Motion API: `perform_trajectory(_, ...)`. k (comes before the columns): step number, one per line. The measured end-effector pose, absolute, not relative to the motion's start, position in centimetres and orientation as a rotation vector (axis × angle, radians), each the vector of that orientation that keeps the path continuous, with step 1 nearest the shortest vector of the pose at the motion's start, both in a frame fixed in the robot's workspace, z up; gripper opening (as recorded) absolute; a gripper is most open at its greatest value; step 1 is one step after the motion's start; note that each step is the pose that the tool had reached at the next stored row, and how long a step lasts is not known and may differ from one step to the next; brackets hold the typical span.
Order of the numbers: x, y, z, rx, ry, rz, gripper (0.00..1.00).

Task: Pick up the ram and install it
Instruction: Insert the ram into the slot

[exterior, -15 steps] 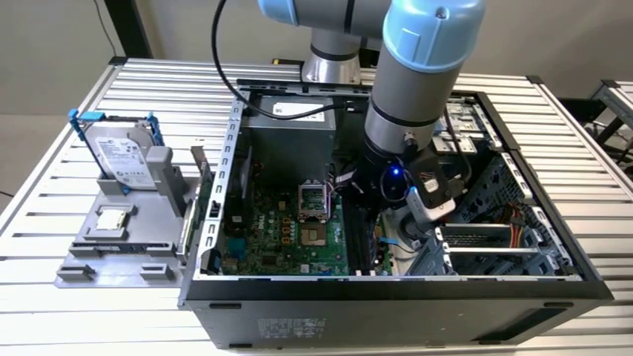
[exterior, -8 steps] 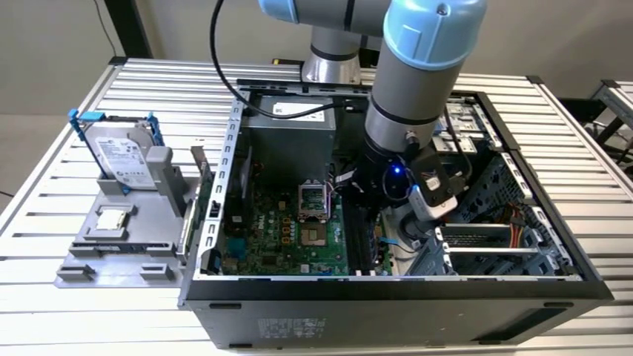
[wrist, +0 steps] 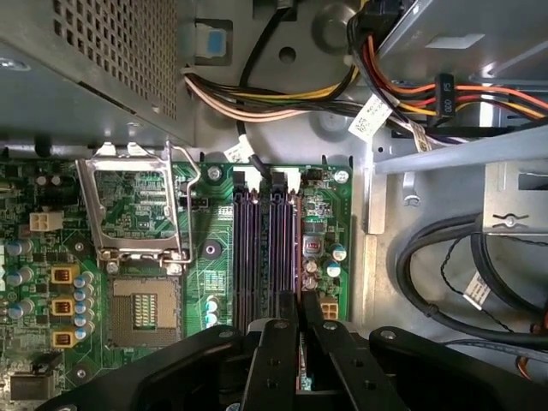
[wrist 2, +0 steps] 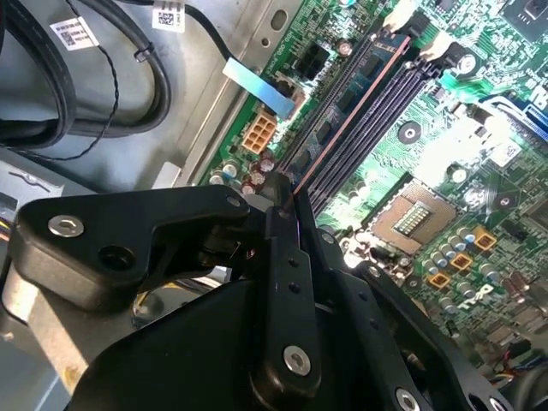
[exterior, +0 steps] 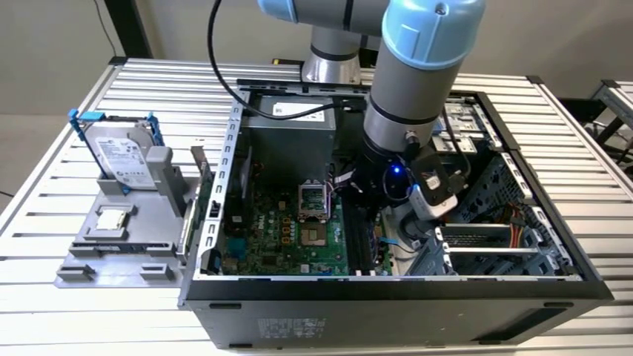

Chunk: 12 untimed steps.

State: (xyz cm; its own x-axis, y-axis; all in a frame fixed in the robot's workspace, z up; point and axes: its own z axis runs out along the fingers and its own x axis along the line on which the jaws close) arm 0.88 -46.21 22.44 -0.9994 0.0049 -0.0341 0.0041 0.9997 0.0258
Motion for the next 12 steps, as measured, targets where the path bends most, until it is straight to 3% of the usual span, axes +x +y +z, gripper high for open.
perform_trajectory(12,0.88,-46.19,21.82,0.007,3.107,0.040,0.00)
